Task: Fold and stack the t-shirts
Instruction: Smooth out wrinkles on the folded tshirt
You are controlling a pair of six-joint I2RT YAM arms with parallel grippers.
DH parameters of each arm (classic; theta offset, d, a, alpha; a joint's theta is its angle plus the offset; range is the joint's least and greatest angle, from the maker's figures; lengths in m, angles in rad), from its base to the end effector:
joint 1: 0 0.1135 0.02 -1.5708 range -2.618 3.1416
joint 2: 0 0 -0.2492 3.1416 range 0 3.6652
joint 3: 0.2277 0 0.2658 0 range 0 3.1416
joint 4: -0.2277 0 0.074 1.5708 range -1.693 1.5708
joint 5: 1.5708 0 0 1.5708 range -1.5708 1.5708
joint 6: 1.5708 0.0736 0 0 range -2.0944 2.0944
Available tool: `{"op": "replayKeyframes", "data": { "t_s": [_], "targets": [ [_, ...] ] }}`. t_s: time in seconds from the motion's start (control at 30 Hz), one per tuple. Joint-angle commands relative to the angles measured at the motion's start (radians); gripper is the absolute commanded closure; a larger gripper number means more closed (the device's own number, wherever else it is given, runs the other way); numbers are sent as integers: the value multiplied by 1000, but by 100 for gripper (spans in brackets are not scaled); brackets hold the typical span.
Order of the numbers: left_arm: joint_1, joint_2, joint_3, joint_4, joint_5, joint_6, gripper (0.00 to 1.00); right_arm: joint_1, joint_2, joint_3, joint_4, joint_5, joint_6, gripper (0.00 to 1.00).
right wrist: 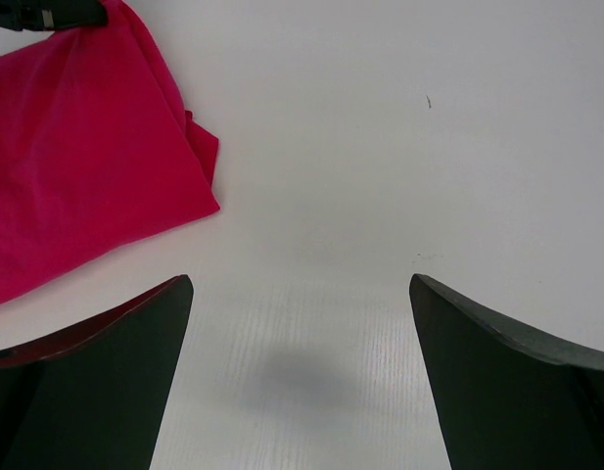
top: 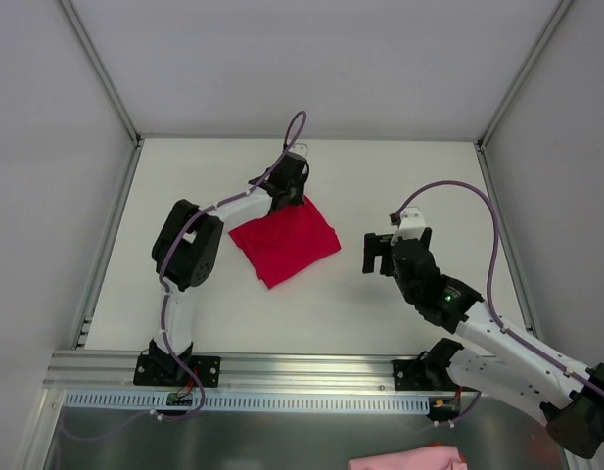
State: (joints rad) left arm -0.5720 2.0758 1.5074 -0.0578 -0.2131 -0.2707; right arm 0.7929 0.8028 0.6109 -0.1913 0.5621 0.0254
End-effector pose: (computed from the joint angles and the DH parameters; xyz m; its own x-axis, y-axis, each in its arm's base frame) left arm 0.4367 -0.2626 0.1572 -0.5778 0.0611 -0.8139 0.2392 0.9661 -0.0972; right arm 0.1956 0.1427 0.2513 -0.2688 -0.2422 -0.9322 -0.2491 0.9524 -0.1756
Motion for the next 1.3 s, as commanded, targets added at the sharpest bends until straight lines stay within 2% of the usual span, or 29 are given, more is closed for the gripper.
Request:
{"op": "replayKeyframes", "data": {
  "t_s": [0.0, 0.1, 0.3, 0.33, 0.37, 0.4, 0.43, 0.5, 0.57, 0.6, 0.67, 0.73, 1.13, 1.27],
  "targets": [
    [15, 7, 79, -11, -5, 28, 100, 9, 13, 7, 47, -2, -18, 0],
    [15, 4, 102, -28, -15, 28, 100, 11, 29, 12, 49, -2, -18, 0],
    [18, 35, 143, -79, -140, 28, 99, 17, 16, 7, 46, 1, -18, 0],
    [21, 50, 155, -86, -176, 24, 92, 23, 12, 7, 43, -1, -18, 0],
    [23, 59, 165, -94, -193, 13, 56, 28, 9, 7, 41, -1, -44, 0],
    [26, 72, 178, -121, -213, 2, 35, 32, 1, 10, 39, -4, -45, 0],
    [37, 85, 194, -140, -238, -7, 21, 37, -2, 9, 38, -2, -48, 0],
    [46, 112, 231, -174, -292, -25, 8, 48, -5, 10, 38, -4, -56, 0],
    [49, 77, 188, -143, -276, -9, 7, 57, 6, 10, 46, -5, -62, 0],
    [49, 48, 150, -67, -255, -2, 7, 57, 13, 15, 47, -10, -68, 0],
    [47, -50, 18, 4, -232, -11, 7, 61, 39, 24, 47, -11, -71, 0],
    [49, -89, -31, 10, -244, -22, 7, 65, 56, 33, 47, -8, -73, 0],
    [47, -204, -102, -13, -397, -53, 9, 97, 70, 35, 64, -25, -94, 0],
    [44, -324, -223, 55, -333, -65, 11, 98, 81, 38, 70, -21, -96, 0]
  ]
}}
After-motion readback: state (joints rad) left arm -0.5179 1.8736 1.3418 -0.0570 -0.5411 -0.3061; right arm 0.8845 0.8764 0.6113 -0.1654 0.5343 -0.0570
